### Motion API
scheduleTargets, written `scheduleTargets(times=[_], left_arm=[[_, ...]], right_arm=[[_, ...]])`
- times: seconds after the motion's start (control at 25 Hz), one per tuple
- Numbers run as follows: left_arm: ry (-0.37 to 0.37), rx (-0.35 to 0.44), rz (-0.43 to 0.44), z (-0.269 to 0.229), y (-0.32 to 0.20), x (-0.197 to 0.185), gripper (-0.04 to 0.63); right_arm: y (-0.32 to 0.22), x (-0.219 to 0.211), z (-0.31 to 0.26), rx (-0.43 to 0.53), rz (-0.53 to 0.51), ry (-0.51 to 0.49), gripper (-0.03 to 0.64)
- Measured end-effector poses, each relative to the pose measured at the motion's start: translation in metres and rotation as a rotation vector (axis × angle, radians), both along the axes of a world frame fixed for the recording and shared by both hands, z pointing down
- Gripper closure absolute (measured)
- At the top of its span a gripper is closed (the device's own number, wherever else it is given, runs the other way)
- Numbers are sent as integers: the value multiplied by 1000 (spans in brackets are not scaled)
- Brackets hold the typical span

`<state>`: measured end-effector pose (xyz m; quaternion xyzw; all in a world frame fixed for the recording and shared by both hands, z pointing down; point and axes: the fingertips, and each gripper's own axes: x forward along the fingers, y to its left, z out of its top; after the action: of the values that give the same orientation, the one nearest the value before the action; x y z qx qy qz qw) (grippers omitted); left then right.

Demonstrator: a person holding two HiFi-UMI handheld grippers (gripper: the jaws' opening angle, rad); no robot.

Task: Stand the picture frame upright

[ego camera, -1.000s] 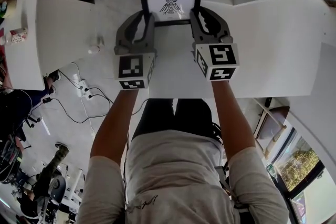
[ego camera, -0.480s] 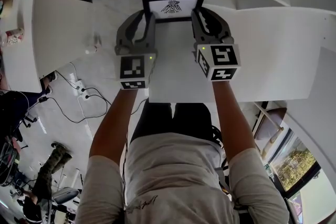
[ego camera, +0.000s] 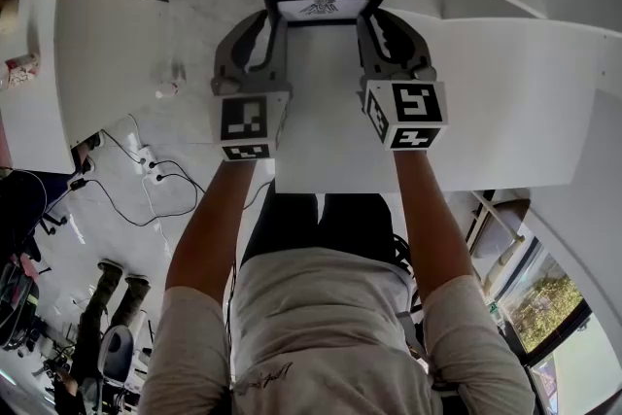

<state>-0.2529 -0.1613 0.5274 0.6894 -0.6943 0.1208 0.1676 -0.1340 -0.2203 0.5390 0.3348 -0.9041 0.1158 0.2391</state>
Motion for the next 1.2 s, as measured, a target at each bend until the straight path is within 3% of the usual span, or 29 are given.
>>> scheduleTargets(times=[1.2], left_arm=[[-6, -34, 1, 11, -3, 0, 500]], right_arm=[[2, 1, 8, -9, 15, 0, 528]])
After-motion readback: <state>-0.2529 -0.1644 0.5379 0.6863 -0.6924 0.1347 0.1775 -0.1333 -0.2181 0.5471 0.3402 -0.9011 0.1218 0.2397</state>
